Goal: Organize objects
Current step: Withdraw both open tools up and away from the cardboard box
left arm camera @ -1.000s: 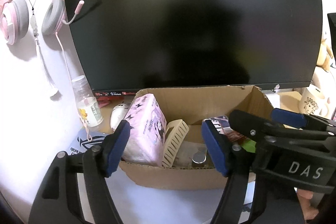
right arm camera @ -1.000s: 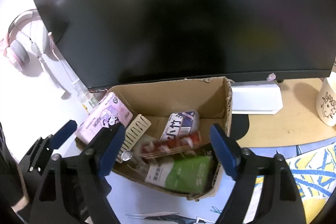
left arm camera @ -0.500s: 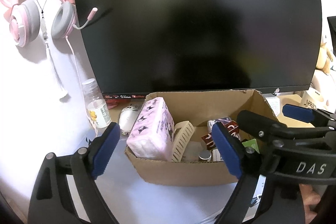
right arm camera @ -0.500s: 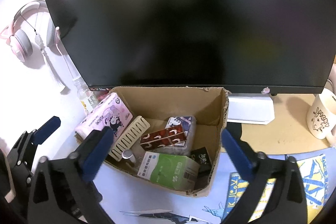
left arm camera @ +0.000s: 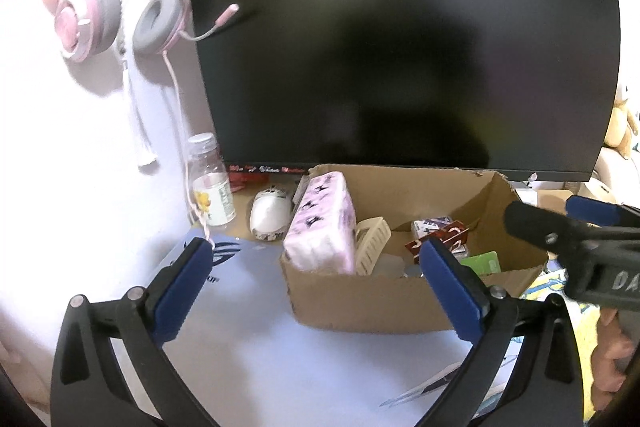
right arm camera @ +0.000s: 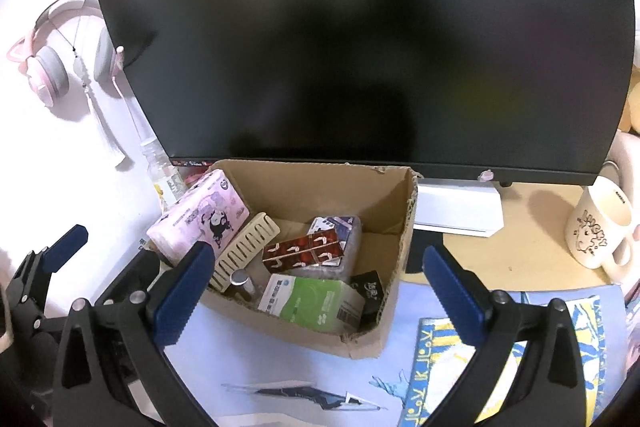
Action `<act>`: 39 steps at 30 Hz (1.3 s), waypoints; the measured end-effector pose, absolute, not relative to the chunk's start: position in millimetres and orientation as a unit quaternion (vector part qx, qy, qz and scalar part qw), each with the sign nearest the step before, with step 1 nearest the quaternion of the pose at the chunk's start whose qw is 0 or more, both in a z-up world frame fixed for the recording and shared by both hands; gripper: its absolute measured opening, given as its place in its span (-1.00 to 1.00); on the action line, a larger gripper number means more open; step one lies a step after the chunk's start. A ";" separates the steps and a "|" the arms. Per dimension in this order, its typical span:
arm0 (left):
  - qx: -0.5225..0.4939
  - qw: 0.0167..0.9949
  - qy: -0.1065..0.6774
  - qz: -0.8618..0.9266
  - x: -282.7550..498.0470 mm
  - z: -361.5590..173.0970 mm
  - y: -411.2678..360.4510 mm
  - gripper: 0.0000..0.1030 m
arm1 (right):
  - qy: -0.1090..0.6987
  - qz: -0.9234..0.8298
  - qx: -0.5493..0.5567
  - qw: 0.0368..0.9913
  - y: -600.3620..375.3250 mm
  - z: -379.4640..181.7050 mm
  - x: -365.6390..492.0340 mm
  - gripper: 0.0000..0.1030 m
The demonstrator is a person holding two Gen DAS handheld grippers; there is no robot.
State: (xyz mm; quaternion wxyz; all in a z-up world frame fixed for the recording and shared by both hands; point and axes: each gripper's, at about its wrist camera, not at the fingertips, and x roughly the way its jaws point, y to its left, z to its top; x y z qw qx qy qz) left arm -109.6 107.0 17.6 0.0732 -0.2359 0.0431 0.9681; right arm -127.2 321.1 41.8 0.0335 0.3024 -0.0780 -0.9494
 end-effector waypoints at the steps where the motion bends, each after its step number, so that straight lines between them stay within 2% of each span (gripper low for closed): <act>1: -0.236 0.074 0.039 0.968 -108.1 17.3 104.3 0.99 | -0.077 -0.950 0.301 0.034 321.0 43.4 -124.7 1.00; 19: -0.182 0.050 0.047 0.981 -41.6 31.9 72.2 0.99 | -0.061 -0.965 0.253 0.024 317.3 56.8 -66.4 1.00; 39: -0.174 0.037 0.023 0.984 -25.5 18.2 45.5 0.99 | -0.073 -0.973 0.217 0.012 321.6 27.9 -29.3 1.00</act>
